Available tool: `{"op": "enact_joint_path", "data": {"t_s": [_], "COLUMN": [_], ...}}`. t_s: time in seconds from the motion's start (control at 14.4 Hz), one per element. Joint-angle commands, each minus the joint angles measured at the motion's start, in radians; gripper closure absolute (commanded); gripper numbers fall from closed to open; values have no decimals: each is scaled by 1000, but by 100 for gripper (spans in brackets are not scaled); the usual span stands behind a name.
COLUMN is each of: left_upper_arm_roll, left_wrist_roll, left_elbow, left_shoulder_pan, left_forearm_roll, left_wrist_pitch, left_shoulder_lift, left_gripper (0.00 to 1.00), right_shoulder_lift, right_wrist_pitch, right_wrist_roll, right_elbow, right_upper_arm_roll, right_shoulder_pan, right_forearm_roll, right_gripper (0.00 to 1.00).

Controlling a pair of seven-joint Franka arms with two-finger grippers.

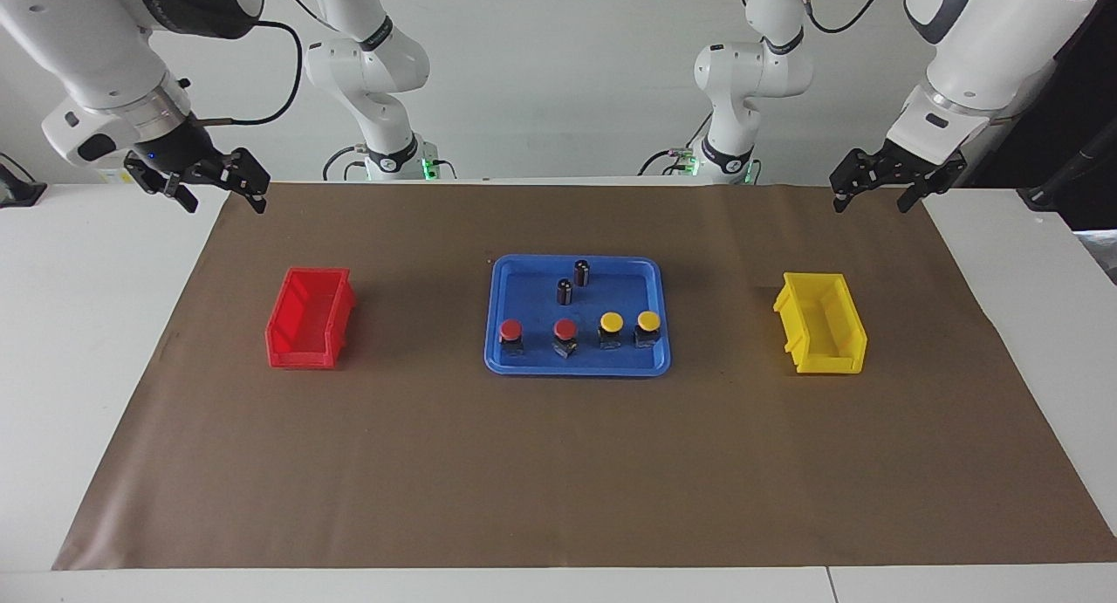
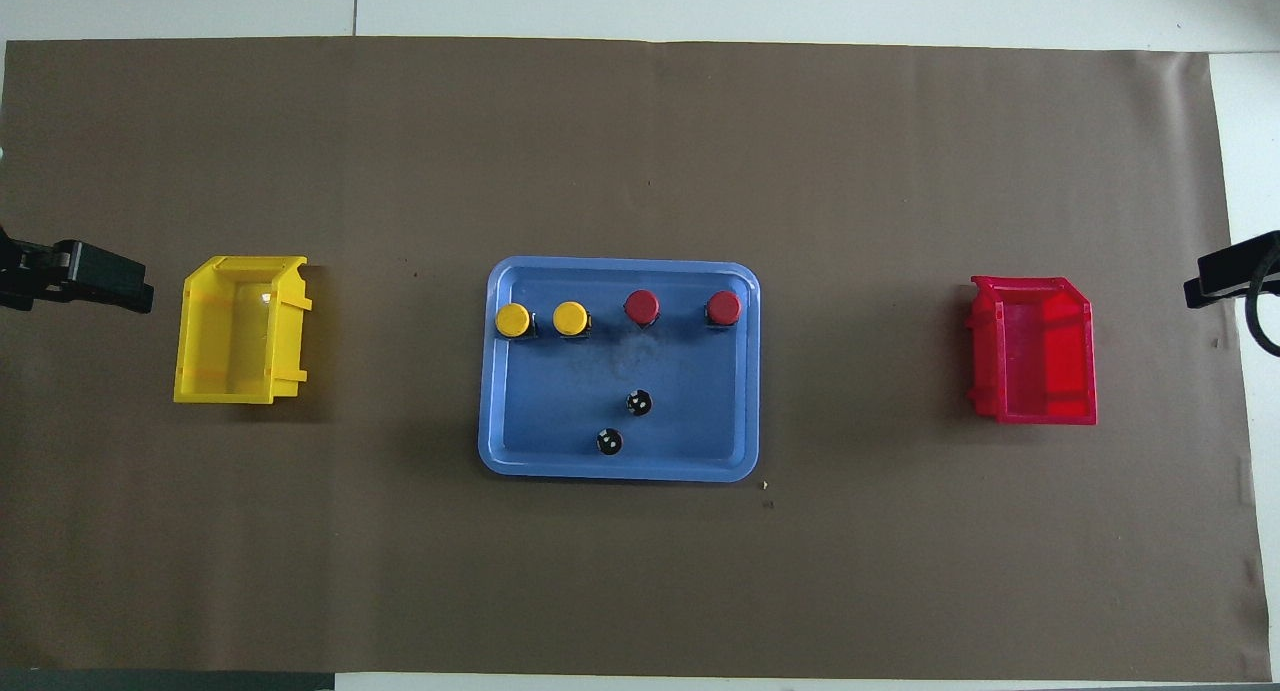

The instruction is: Sort red and yellow buttons by color

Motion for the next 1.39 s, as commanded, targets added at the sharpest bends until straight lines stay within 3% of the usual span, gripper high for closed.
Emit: {"op": "enact_joint_path", "data": {"t_s": [0.0,0.62,0.83,0.97,1.18,1.32], "left_upper_arm_roll": [-7,-6,-6,-6,-6,-6], "left_wrist_roll": [18,12,12,12,12,12], "left_elbow": [0,-23,-23,-23,-23,-23], "left_shoulder_pan": [6,6,7,6,6,6], "left_forearm_roll": [21,20,20,20,20,20], "left_wrist_pitch": [-2,-7,-7,-7,-7,-7], "left_shoulder_lift": [-11,-26,-25,-25,-26,-26], "left_gripper": [0,0,0,0,0,0], "right_shoulder_lift": [-13,-16,-2,45,155,220], "right_wrist_pitch": [10,19,21,12,45,190], "right_wrist_roll": [-23,-24,23,54,222,412], "right_elbow": [-16,-29,2,71,142,148], "right_upper_arm_roll": [2,10,13,23,77,108], "right_shoulder_pan": [-1,10,57,68,192,258], "right_forearm_roll": [-11,-11,-9,2,3,63], "right_gripper": [0,0,0,0,0,0]}}
